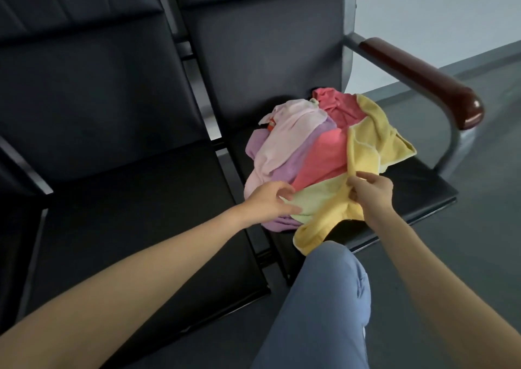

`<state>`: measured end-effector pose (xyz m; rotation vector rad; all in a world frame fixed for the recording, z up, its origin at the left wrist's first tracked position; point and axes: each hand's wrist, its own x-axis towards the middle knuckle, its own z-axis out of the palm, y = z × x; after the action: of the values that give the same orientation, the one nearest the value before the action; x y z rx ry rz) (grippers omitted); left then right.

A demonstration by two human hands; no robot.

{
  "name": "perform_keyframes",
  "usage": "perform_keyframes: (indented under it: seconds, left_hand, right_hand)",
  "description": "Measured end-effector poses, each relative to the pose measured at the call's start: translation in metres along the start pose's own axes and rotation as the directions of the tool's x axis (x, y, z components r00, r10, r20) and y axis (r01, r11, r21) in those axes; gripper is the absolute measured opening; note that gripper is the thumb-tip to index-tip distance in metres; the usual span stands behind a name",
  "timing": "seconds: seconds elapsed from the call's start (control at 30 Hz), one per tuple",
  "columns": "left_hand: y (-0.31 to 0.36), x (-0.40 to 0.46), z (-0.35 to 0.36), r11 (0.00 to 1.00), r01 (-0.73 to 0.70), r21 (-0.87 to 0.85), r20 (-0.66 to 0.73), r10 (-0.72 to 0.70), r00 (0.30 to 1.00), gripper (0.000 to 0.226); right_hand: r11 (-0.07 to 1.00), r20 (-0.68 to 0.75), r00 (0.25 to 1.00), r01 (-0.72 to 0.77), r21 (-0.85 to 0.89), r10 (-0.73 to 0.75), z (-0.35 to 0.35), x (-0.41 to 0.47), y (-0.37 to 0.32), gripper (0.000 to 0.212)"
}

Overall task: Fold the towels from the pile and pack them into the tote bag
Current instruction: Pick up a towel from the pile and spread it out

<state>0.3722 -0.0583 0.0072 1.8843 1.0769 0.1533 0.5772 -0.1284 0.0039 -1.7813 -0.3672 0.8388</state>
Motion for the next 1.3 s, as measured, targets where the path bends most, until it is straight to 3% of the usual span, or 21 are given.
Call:
perform_keyframes:
  seconds: [0.1, 0.17, 0.23, 0.33, 0.43, 0.6, 0.8, 0.9, 0.97, 1.13, 1.2, 1.23, 1.27, 1.3]
  left_hand:
    - [0.0, -0.003, 0.016, 0.998, 0.011, -0.069, 0.063, -0.007, 0.998, 0.074]
    - [0.002, -0.004, 0.024, 0.995, -0.032, -0.099, 0.049, 0.037, 0.998, 0.077]
    - [0.009, -0.007, 0.029, 0.988, -0.062, -0.145, 0.031, 0.067, 0.997, 0.058]
    - [0.012, -0.008, 0.028, 0.982, -0.062, -0.178, -0.134, 0.038, 0.99, 0.011]
    - [0.005, -0.018, 0.011, 0.96, -0.065, -0.271, -0.237, -0.001, 0.971, 0.024]
    - [-0.028, -0.062, -0.028, 0.971, 0.035, -0.238, -0.229, -0.091, 0.969, 0.019]
    - [-0.09, -0.121, -0.069, 0.913, 0.204, -0.353, -0.292, -0.315, 0.903, 0.01]
    - [-0.127, -0.144, -0.082, 0.824, 0.303, -0.479, -0.282, -0.471, 0.836, 0.013]
    - [-0.15, -0.155, -0.085, 0.726, 0.354, -0.589, -0.299, -0.603, 0.739, 0.018]
    - [-0.198, -0.174, -0.088, 0.472, 0.358, -0.806, -0.347, -0.866, 0.36, 0.021]
    - [-0.207, -0.177, -0.086, 0.479, 0.538, -0.693, -0.435, -0.874, 0.218, 0.035]
    - [-0.206, -0.178, -0.083, 0.522, 0.652, -0.551, -0.546, -0.816, 0.191, 0.039]
    - [-0.205, -0.177, -0.08, 0.601, 0.707, -0.373, -0.673, -0.7, 0.24, 0.039]
    - [-0.202, -0.175, -0.076, 0.7, 0.691, -0.178, -0.761, -0.543, 0.355, 0.037]
  right_hand:
    - [0.973, 0.128, 0.992, -0.039, 0.226, 0.01, 0.004, -0.019, -0.017, 0.042]
    - [0.935, 0.215, 0.977, -0.087, 0.343, 0.012, 0.007, -0.028, -0.029, 0.044]
    - [0.902, 0.291, 0.957, -0.123, 0.413, -0.002, 0.011, -0.034, -0.04, 0.047]
    - [0.895, 0.387, 0.922, -0.147, 0.422, -0.031, 0.015, -0.045, -0.049, 0.049]
    - [0.935, 0.408, 0.909, -0.069, 0.348, -0.085, 0.018, -0.053, -0.046, 0.05]
    - [0.993, 0.32, 0.941, 0.079, 0.091, -0.104, 0.025, -0.052, -0.018, 0.048]
    - [0.939, 0.319, 0.94, 0.212, -0.269, -0.121, 0.044, -0.048, 0.024, 0.042]
    - [0.844, 0.362, 0.912, 0.344, -0.412, -0.195, 0.059, -0.053, 0.036, 0.046]
    - [0.734, 0.414, 0.871, 0.461, -0.499, -0.266, 0.071, -0.057, 0.044, 0.054]
    - [0.417, 0.537, 0.783, 0.622, -0.663, -0.314, 0.104, -0.058, 0.053, 0.069]
    - [0.352, 0.574, 0.767, 0.642, -0.681, -0.288, 0.116, -0.054, 0.057, 0.07]
    - [0.32, 0.586, 0.76, 0.65, -0.689, -0.282, 0.122, -0.052, 0.059, 0.07]
    - [0.286, 0.595, 0.756, 0.654, -0.7, -0.272, 0.128, -0.051, 0.061, 0.07]
    - [0.248, 0.601, 0.755, 0.654, -0.715, -0.26, 0.133, -0.049, 0.062, 0.07]
